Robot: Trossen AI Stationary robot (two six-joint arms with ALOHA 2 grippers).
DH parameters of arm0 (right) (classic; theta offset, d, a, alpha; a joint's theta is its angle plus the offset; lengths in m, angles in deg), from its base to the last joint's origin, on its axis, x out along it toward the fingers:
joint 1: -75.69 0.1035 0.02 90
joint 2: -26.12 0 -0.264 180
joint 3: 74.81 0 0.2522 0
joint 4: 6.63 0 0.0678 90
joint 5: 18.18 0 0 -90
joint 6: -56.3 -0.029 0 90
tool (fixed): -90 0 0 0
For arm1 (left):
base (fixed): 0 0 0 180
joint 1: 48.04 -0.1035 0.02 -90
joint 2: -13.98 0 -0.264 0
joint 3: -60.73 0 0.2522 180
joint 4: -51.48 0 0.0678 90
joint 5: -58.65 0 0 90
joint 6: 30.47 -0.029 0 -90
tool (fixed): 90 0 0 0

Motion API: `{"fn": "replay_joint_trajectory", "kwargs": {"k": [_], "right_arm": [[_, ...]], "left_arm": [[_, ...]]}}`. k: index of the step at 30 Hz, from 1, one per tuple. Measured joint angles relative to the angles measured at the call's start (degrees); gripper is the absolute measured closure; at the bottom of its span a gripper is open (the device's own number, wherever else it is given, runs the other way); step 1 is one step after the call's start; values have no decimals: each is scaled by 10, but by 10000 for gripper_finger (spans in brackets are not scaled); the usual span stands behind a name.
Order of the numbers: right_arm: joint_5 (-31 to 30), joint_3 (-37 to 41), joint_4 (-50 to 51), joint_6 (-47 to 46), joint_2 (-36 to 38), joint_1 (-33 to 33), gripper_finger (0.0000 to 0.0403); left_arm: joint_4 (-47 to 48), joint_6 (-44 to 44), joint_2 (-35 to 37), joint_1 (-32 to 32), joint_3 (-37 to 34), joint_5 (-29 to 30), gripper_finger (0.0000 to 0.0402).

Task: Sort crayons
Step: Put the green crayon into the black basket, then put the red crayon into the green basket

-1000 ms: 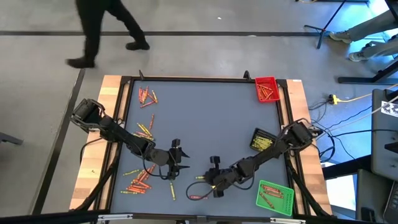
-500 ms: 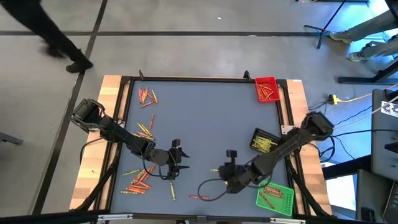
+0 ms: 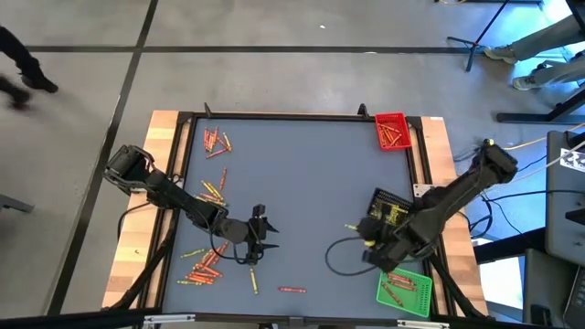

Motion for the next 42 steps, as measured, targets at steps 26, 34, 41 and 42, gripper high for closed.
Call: {"fn": "replay_joint_trajectory", "kwargs": {"k": [26,34,41,42], "right_arm": [[132,152,155,-348,108,84,266],[58,98,103,-283,108,84,164],[-45,87,-52,-147,105,84,155],[-55,87,-75,-127,103,84,156]], "left_arm": [[-1,-2,0,0,0,7,205],[-2,-4,0,0,0,7,205],[-2,-5,0,0,0,8,205],[-2,-4,0,0,0,8,205]]}}
